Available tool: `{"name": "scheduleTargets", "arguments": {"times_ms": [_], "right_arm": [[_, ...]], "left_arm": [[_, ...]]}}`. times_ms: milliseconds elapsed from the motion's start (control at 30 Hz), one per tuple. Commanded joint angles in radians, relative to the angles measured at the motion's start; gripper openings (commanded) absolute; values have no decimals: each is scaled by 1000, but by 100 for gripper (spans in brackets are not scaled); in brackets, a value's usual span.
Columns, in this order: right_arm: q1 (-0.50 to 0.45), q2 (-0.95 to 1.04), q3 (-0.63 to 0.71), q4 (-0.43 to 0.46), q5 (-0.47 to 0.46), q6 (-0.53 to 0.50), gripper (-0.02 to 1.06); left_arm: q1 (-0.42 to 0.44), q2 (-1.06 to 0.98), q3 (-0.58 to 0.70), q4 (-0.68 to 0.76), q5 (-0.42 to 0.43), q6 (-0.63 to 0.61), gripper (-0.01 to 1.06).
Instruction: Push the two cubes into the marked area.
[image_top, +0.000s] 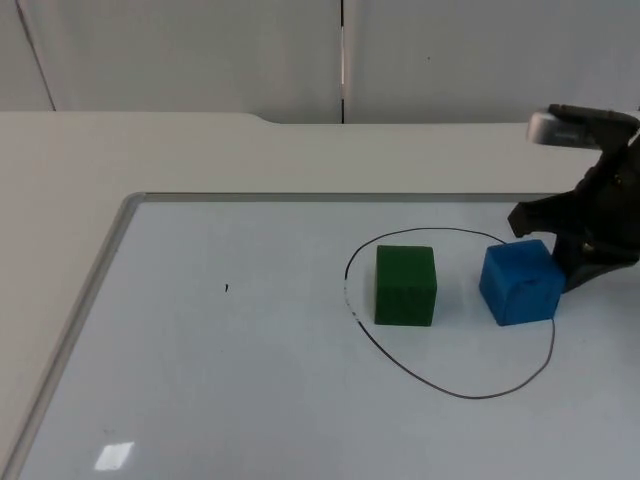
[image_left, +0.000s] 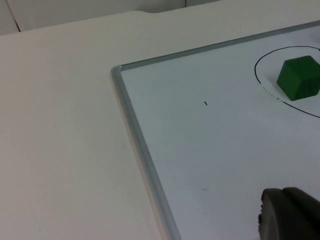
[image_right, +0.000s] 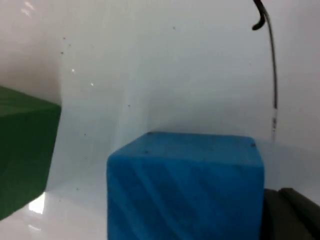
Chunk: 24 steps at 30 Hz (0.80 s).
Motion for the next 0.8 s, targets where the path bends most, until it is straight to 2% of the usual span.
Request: {"name": "scheduleTargets", "arguments": {"times_ms": [0, 300, 533, 667, 767], "right_arm": [[8, 0, -6, 14, -3, -2, 0], [56, 0, -6, 14, -16, 2, 0], [53, 0, -6, 4, -26, 2, 0], [50, -2, -6, -78, -24, 2, 0], [48, -12, -6, -94, -15, 2, 0]], "left_arm": [[2, -3, 4, 1, -12, 0, 0], [2, -3, 4, 5, -12, 0, 0], [2, -3, 4, 5, -12, 0, 0], [2, -3, 4, 5, -12, 0, 0], [2, -3, 4, 5, -12, 0, 0]]}}
